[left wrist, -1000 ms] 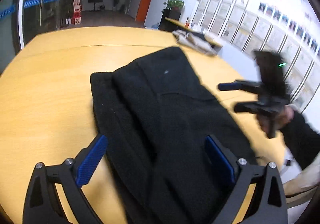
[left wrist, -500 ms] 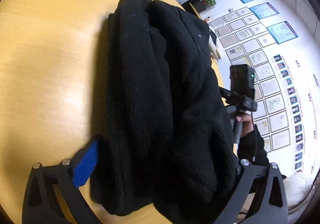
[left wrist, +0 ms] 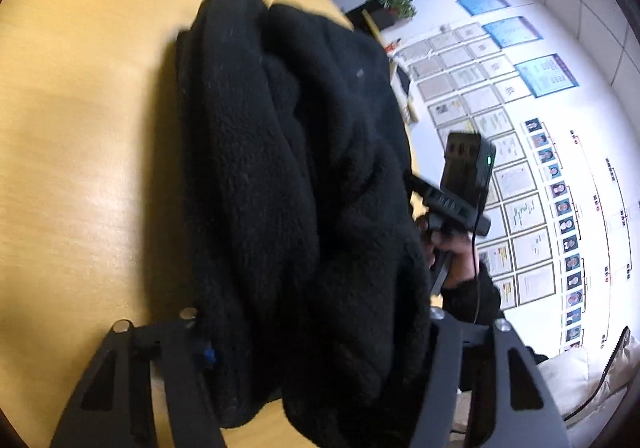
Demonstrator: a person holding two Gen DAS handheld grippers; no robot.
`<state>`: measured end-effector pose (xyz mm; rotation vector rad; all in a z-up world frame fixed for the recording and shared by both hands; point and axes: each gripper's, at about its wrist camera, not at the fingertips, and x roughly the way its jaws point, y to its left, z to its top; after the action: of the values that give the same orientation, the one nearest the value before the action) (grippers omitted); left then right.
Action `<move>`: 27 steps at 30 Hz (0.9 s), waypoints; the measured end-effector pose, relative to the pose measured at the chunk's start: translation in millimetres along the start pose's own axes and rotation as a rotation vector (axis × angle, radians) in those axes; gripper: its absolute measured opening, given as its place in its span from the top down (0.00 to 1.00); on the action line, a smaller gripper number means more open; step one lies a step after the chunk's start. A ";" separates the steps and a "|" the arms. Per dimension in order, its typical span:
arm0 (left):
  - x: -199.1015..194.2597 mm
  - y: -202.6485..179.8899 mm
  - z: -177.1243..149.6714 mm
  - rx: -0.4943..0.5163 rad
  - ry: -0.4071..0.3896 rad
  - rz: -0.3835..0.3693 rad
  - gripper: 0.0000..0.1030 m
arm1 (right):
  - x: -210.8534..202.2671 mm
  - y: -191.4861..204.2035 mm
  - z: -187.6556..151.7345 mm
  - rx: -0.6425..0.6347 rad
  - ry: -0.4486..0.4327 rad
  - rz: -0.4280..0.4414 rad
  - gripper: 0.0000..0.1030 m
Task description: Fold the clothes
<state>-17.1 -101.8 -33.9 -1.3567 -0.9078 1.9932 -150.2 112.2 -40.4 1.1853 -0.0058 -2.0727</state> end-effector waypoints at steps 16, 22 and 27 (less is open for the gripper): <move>20.3 16.9 176.5 0.061 -0.091 0.080 0.39 | 45.4 -58.6 149.0 0.022 -0.122 -0.004 0.60; 46.9 57.4 194.9 -0.003 -0.069 0.080 0.27 | 90.1 -98.2 148.5 0.065 -0.045 -0.011 0.53; 46.5 44.8 192.2 -0.014 -0.092 0.201 0.05 | 80.7 -93.7 140.0 0.053 -0.045 -0.104 0.23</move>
<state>-216.5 -136.6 -45.3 -1.4226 -0.8569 2.2200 -334.7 85.3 -52.1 1.1927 -0.0209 -2.2020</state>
